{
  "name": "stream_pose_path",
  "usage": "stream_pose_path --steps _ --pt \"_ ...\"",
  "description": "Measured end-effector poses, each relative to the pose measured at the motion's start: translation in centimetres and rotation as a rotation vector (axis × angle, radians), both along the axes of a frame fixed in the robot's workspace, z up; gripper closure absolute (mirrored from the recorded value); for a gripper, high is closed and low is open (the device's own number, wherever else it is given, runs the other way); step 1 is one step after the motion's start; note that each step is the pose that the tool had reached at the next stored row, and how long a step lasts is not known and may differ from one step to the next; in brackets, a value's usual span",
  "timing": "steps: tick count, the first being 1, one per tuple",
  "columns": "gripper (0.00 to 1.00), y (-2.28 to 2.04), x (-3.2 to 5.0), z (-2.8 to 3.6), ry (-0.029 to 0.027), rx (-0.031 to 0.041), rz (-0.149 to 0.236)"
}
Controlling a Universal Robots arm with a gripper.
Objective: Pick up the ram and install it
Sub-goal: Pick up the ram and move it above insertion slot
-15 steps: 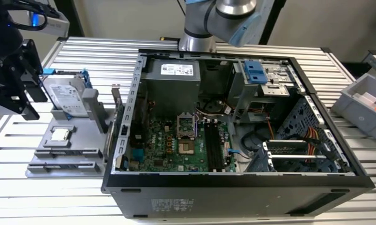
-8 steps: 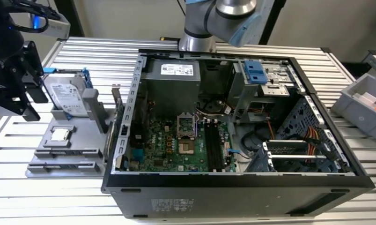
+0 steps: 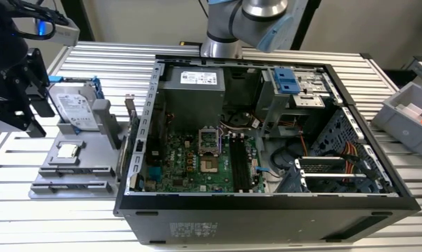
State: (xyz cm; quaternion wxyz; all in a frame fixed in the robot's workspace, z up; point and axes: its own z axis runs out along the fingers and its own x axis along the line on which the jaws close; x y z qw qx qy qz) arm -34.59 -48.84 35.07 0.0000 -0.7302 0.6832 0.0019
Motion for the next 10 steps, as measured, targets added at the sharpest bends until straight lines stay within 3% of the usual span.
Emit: stream_pose_path --steps 10 --pt "0.0 0.0 0.0 -0.34 0.0001 -0.0034 0.0"
